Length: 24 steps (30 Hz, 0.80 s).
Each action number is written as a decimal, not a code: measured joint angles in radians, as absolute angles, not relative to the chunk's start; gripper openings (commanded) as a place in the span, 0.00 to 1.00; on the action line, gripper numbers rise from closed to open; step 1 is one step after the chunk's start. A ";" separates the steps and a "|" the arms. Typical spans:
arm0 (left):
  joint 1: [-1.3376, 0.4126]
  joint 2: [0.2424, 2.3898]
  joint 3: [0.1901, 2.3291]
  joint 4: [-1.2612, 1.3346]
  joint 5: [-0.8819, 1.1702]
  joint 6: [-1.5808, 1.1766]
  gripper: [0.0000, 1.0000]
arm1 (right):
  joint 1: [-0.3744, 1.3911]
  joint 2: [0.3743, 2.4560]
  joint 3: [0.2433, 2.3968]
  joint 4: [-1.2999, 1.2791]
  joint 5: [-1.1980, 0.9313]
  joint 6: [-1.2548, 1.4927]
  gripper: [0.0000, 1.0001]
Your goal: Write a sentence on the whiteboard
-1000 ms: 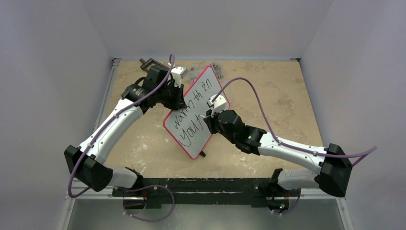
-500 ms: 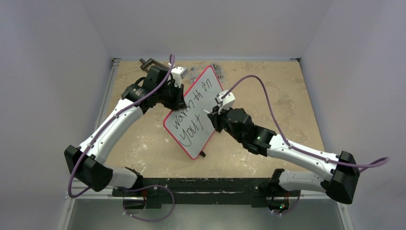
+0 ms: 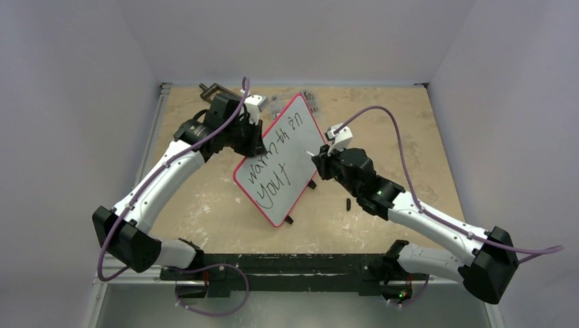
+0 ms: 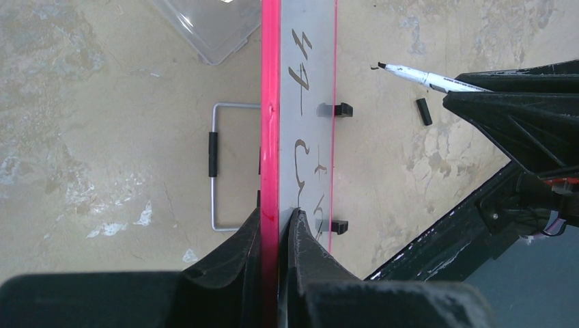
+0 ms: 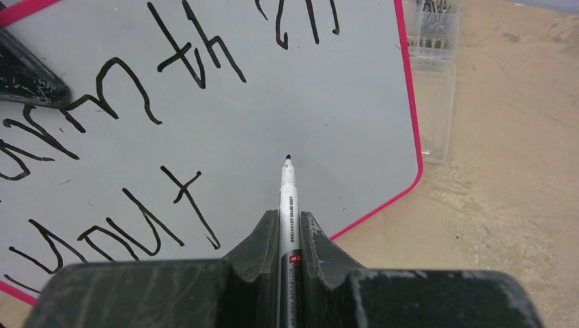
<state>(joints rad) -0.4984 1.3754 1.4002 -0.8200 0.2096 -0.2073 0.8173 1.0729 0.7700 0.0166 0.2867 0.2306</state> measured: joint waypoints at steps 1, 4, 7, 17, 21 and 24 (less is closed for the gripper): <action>-0.499 1.377 1.401 -0.820 0.210 -0.207 0.00 | 0.809 1.070 0.765 0.017 0.279 0.231 0.00; -0.500 1.380 1.404 -0.819 0.210 -0.207 0.00 | 0.798 1.061 0.754 0.020 0.265 0.232 0.00; -0.501 1.383 1.406 -0.818 0.209 -0.207 0.00 | 0.798 1.052 0.741 0.029 0.248 0.236 0.00; -0.512 1.394 1.415 -0.809 0.203 -0.208 0.00 | 0.798 1.027 0.696 0.048 0.191 0.246 0.00; -0.514 1.395 1.416 -0.809 0.201 -0.208 0.00 | 0.798 1.023 0.695 0.064 0.167 0.247 0.00; -0.514 1.395 1.416 -0.809 0.200 -0.208 0.00 | 0.798 1.024 0.695 0.080 0.153 0.247 0.00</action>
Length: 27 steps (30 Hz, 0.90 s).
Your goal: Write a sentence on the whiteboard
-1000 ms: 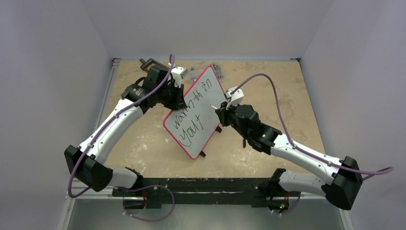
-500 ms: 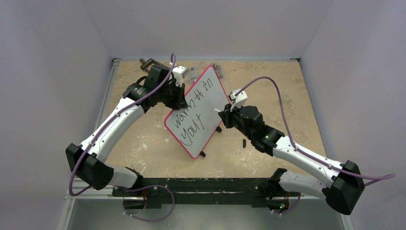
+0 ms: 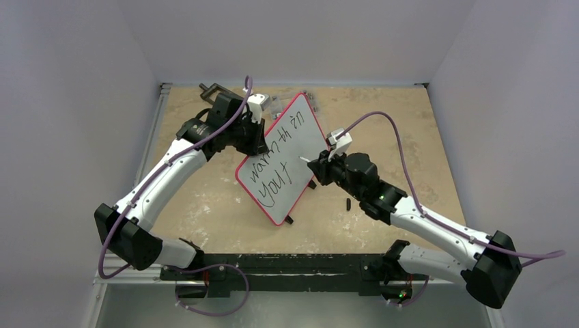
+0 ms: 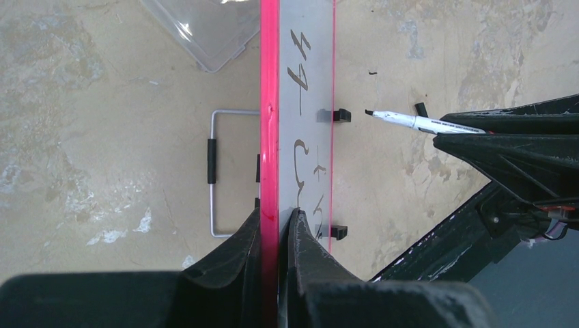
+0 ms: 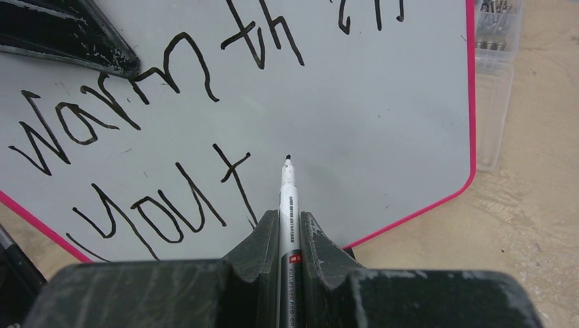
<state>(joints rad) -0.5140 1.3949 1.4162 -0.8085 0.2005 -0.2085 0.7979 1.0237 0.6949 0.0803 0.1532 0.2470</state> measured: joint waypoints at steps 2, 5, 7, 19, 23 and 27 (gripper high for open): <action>-0.514 1.395 1.416 -0.809 0.200 -0.209 0.00 | 0.798 1.028 0.695 0.089 0.141 0.247 0.00; -0.514 1.395 1.416 -0.809 0.200 -0.209 0.00 | 0.798 1.040 0.695 0.095 0.138 0.247 0.00; -0.514 1.395 1.416 -0.809 0.200 -0.209 0.00 | 0.798 1.050 0.695 0.097 0.141 0.247 0.00; -0.518 1.395 1.417 -0.808 0.196 -0.209 0.00 | 0.797 1.172 0.748 0.123 0.198 0.250 0.00; -0.519 1.395 1.417 -0.807 0.194 -0.210 0.00 | 0.797 1.208 0.774 0.136 0.220 0.250 0.00; -0.519 1.395 1.417 -0.807 0.189 -0.215 0.00 | 0.794 1.246 0.806 0.144 0.232 0.247 0.00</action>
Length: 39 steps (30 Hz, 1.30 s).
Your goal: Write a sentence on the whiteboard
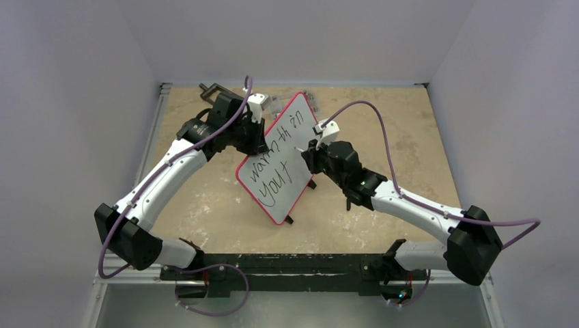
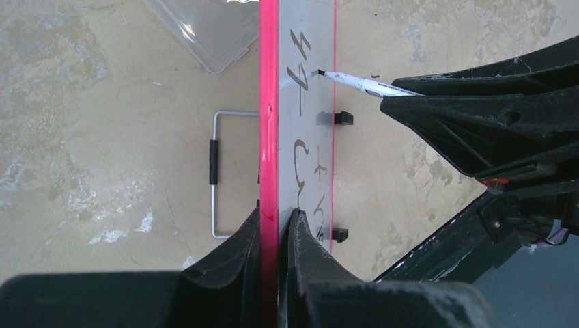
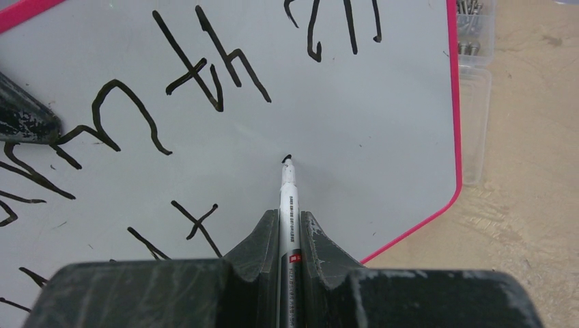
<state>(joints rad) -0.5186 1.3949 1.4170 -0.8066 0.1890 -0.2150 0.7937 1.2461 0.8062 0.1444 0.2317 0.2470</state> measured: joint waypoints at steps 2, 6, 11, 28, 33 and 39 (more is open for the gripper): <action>-0.519 1.395 1.417 -0.804 0.185 -0.218 0.00 | 0.791 1.254 0.813 0.146 0.237 0.245 0.00; -0.519 1.395 1.417 -0.804 0.184 -0.218 0.00 | 0.789 1.257 0.816 0.149 0.233 0.242 0.00; -0.519 1.395 1.417 -0.805 0.184 -0.218 0.00 | 0.782 1.256 0.813 0.152 0.209 0.235 0.00; -0.519 1.395 1.417 -0.805 0.180 -0.218 0.00 | 0.778 1.221 0.751 0.182 0.125 0.216 0.00; -0.519 1.395 1.417 -0.805 0.179 -0.218 0.00 | 0.778 1.216 0.731 0.181 0.120 0.224 0.00; -0.519 1.395 1.417 -0.805 0.179 -0.218 0.00 | 0.780 1.222 0.731 0.179 0.147 0.230 0.00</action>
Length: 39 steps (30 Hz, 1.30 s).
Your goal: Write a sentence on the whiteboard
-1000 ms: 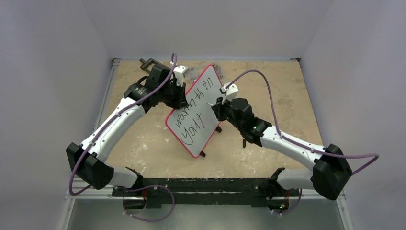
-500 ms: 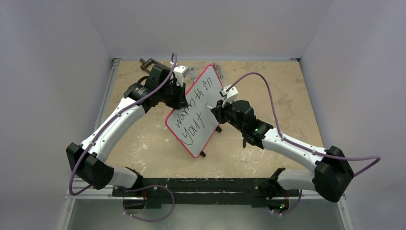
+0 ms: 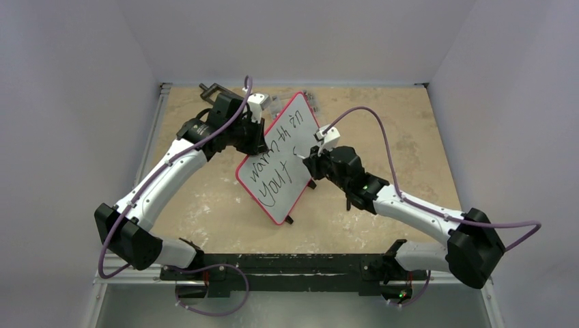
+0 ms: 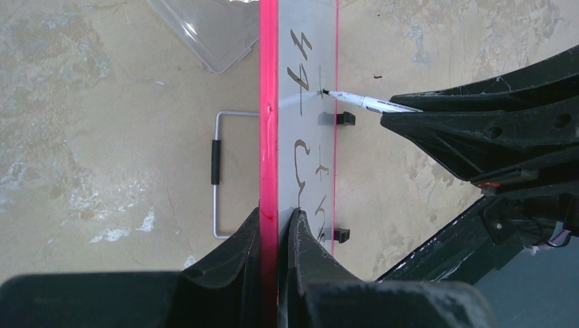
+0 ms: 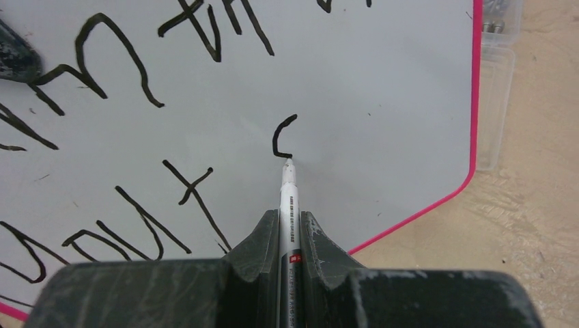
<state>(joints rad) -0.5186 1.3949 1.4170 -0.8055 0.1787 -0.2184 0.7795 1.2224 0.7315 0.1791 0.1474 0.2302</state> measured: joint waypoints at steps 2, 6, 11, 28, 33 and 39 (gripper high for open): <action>-0.519 1.395 1.417 -0.805 0.179 -0.219 0.00 | 0.780 1.232 0.732 0.177 0.168 0.230 0.00; -0.519 1.395 1.417 -0.804 0.173 -0.223 0.00 | 0.778 1.256 0.738 0.172 0.205 0.229 0.00; -0.519 1.395 1.417 -0.804 0.170 -0.226 0.00 | 0.778 1.269 0.738 0.165 0.222 0.228 0.00; -0.519 1.394 1.417 -0.804 0.170 -0.227 0.00 | 0.770 1.259 0.736 0.112 0.167 0.227 0.00; -0.519 1.394 1.417 -0.803 0.171 -0.227 0.00 | 0.771 1.229 0.736 0.094 0.107 0.229 0.00; -0.524 1.394 1.417 -0.799 0.171 -0.226 0.00 | 0.780 1.168 0.736 0.080 0.087 0.237 0.00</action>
<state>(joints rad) -0.5240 1.3945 1.4170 -0.7990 0.1711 -0.2264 0.7799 1.1683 0.7361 0.0799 0.0872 0.2367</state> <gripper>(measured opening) 0.098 0.086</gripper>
